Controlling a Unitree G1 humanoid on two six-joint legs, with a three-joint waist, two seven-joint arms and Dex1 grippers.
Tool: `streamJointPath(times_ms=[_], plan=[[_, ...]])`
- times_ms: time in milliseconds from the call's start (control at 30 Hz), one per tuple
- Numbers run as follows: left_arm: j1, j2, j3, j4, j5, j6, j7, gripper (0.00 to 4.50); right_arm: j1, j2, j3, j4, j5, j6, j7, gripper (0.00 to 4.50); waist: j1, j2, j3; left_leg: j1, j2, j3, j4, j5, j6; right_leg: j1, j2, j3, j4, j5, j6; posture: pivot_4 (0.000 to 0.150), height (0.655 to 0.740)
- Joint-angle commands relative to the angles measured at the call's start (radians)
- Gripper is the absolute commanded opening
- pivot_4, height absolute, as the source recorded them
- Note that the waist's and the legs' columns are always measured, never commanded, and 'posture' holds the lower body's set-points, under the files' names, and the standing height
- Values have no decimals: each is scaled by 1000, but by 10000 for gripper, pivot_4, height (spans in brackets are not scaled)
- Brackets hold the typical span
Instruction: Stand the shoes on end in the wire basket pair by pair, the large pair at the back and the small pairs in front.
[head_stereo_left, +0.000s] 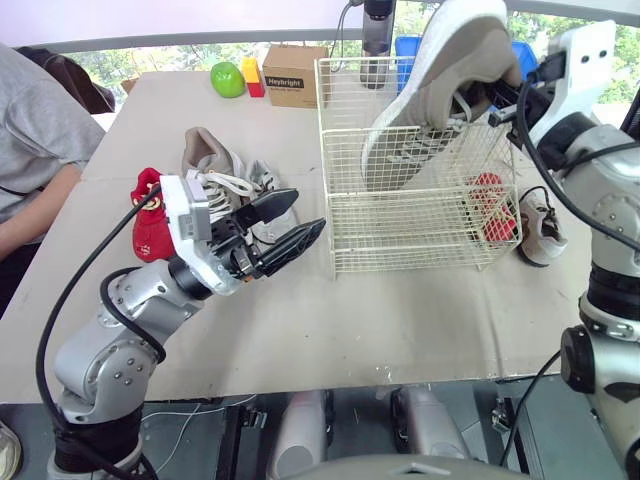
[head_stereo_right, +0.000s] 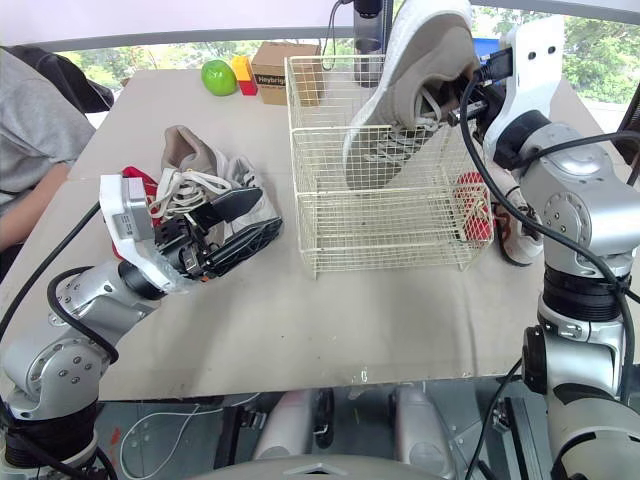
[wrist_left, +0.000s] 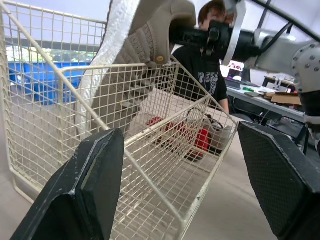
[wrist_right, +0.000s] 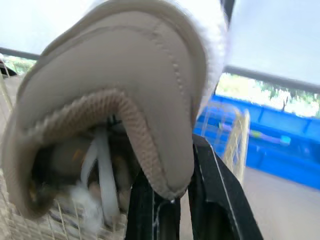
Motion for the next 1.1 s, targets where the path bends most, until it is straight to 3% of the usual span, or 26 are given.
streamJointPath(times_ms=[33, 267, 667, 1067, 1100], plan=[[3, -2, 24, -41, -5, -22, 9, 38675, -87, -43, -12, -43, -14, -58, 30, 483, 1, 0, 0, -1, 0, 0, 0, 0, 0, -1, 0, 0, 0, 0, 0, 1500, 7400], [2, -4, 21, -40, 0, -28, 18, 38675, -184, -108, -1, 18, -42, -54, 77, 483, 4, 0, 1, -1, 0, 0, -1, 0, 0, -1, -1, 0, 0, 0, 0, 1500, 7400], [-4, 0, 19, -33, 3, -28, 19, 38675, -213, -136, 6, 88, -98, 18, 24, 483, 7, 0, 1, -1, 0, 0, 0, 0, 0, -1, -1, 0, 0, 0, 0, 1500, 7400], [-2, -4, 3, -38, 18, -25, 21, 38675, -156, -133, 52, 66, -114, 122, 48, 483, 7, 0, 0, -1, 0, 0, 0, 0, 0, 0, -1, 0, 0, 0, 0, 1500, 7400], [-1, -5, 2, -38, 19, -25, 21, 38675, -148, -126, 40, 64, -98, 127, 60, 3479, 7, -1, 0, 0, 0, 0, 0, 0, 0, 0, -1, 0, 0, 0, 0, 1500, 7400]])
